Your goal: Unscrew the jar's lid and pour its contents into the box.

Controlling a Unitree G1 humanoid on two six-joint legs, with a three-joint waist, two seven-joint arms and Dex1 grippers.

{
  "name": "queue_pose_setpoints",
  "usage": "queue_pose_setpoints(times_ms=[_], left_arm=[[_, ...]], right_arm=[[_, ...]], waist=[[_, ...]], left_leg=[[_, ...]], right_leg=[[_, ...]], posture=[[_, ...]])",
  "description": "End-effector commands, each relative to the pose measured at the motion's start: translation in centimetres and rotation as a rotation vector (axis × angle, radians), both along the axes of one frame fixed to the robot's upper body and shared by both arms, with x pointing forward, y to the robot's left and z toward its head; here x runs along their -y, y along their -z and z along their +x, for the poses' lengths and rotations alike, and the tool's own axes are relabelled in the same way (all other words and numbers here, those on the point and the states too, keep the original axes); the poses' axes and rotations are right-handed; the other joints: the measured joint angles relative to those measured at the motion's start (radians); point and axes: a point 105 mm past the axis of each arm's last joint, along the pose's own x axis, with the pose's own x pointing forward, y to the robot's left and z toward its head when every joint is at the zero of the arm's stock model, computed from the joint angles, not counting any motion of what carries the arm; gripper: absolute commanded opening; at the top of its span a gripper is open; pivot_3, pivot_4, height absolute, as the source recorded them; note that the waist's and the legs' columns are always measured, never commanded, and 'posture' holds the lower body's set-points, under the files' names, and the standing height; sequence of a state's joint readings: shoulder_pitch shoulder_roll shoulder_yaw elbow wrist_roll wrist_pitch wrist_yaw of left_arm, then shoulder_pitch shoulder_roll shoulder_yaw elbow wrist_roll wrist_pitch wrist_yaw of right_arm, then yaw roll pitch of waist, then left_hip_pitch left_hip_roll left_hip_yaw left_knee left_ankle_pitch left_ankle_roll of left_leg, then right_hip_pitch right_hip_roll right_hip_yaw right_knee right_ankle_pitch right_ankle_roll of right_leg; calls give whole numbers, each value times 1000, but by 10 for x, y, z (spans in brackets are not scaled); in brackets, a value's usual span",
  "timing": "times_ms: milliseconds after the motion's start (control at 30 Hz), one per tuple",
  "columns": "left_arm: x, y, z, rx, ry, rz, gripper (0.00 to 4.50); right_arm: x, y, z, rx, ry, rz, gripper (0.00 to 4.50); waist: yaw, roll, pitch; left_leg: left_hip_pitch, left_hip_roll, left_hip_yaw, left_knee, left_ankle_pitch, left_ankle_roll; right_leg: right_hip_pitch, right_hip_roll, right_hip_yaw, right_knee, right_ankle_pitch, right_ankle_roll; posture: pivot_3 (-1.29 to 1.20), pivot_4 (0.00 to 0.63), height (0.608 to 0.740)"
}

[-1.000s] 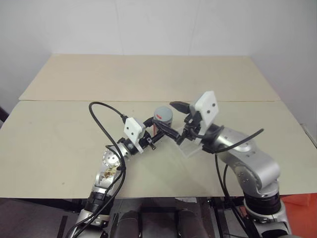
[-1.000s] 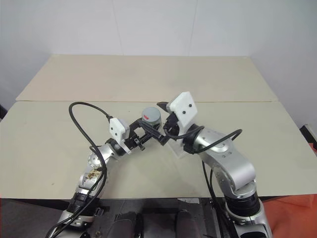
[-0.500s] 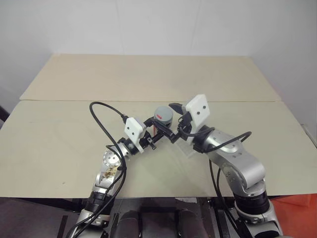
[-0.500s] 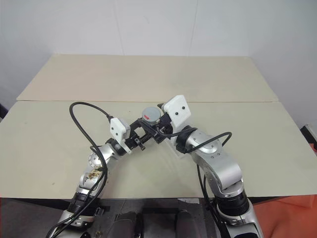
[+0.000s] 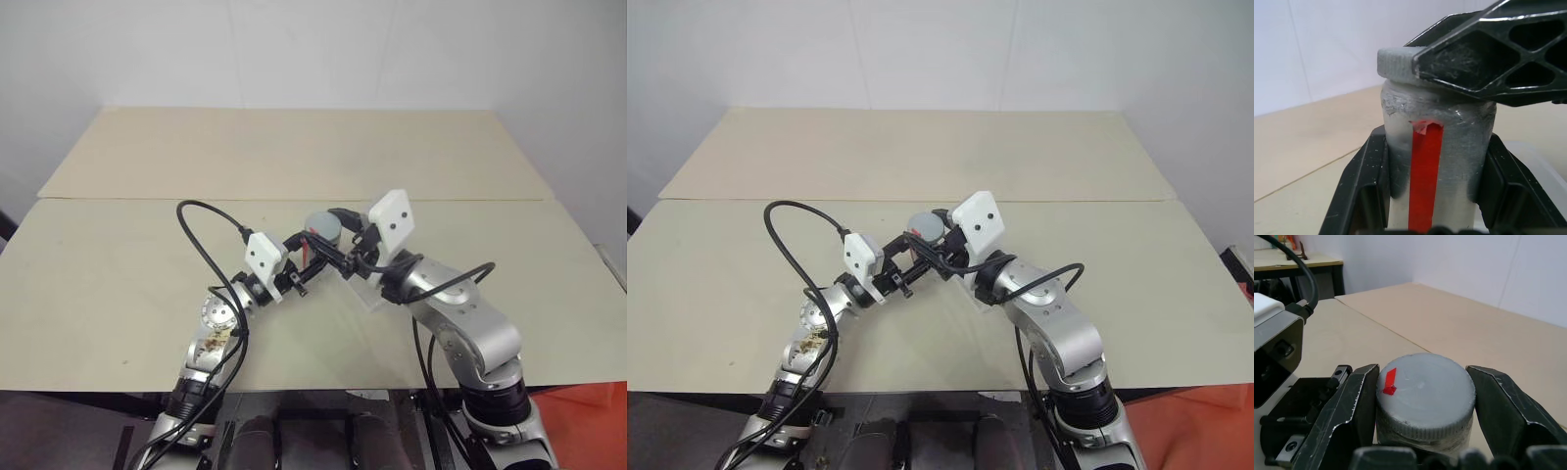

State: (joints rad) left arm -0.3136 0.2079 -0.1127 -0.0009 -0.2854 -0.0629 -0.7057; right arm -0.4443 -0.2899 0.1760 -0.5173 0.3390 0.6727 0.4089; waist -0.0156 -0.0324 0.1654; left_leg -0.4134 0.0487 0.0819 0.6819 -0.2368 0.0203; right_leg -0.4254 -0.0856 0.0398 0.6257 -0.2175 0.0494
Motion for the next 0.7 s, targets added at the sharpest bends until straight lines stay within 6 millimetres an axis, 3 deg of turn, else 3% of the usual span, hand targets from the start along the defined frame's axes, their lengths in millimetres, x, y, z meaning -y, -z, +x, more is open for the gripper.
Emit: queue_pose_setpoints(times_ms=[33,400,567,700], left_arm=[[5,-17,-25,37,168,-16,1914],[1,-32,-59,1,434,29,1914],[-3,-32,-58,0,462,59,1914],[-1,-31,-56,10,451,59,1914]], right_arm=[[7,-9,-5,40,-87,1,2776],[18,-20,-40,-16,-760,-134,2776],[14,-15,-38,32,-1018,-227,2776],[13,-9,-32,76,-1091,-291,2776]], waist=[[-1,0,0],[0,0,0],[-2,0,0],[1,0,0]], left_leg=[[0,0,0,0,0,0],[1,0,0,0,0,0],[3,1,0,0,0,0],[2,1,0,0,0,0]], right_leg=[[0,0,0,0,0,0],[1,0,0,-1,0,0],[1,1,0,0,0,0],[1,1,0,0,0,0]], posture=[[0,150,740],[0,150,740],[0,150,740],[0,150,740]])
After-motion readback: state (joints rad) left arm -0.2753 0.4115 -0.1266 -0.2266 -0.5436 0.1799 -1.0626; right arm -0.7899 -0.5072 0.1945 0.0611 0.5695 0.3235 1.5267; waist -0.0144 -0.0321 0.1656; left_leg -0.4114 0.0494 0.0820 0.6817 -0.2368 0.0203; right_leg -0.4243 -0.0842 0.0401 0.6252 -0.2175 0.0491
